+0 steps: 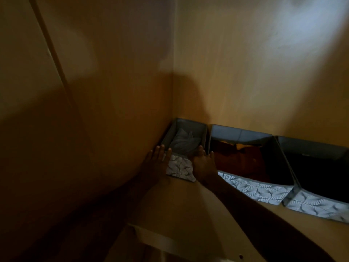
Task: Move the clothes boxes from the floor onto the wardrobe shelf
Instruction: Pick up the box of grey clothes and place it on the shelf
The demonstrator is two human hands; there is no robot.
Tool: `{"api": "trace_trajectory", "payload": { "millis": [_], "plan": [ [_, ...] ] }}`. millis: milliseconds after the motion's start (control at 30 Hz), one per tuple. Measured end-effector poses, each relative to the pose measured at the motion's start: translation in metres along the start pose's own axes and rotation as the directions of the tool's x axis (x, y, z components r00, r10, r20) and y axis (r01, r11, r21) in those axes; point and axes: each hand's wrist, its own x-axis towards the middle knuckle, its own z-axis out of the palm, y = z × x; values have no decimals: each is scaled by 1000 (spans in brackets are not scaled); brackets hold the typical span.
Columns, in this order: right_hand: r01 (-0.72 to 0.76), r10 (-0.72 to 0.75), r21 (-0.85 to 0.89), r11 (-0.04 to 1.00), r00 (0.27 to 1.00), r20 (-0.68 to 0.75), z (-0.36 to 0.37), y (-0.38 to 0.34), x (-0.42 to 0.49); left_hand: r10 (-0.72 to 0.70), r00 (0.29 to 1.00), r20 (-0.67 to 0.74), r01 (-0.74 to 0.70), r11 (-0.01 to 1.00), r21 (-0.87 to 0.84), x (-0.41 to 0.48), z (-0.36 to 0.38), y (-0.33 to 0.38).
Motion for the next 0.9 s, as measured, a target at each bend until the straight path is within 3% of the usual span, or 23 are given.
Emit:
{"api": "trace_trajectory", "payload": {
  "millis": [67,167,267,367,467,533,600,733,900],
  "plan": [
    [28,-29,23,999,1000,9,-5,0,-10,-28,1000,-2,28,999,-38,-8,-10,6],
    [82,-79,92,992,996,-36,-11,-6,-32,-173,985,24,173,938,-301,-24,-17,19],
    [142,-105,215,966,979,-175,-6,-16,-59,-320,946,-55,227,771,-595,-56,-20,29],
    [190,-97,440,878,969,-227,-1,-25,-87,-410,904,-123,187,637,-748,-99,-18,36],
    [179,-79,667,723,981,-177,3,-28,-115,-442,897,-9,231,486,-843,-140,-8,39],
    [159,-98,712,684,987,-126,12,-29,-134,-478,876,61,233,308,-922,-169,2,44],
    [92,-94,799,594,995,-45,17,-32,-155,-528,840,122,254,185,-949,-199,14,52],
    [20,-201,893,449,976,79,22,-41,-192,-620,755,214,315,57,-947,-260,28,73],
    [-38,-443,917,396,867,227,37,-52,-228,-771,542,334,462,-59,-885,-341,54,112]
  ]
}}
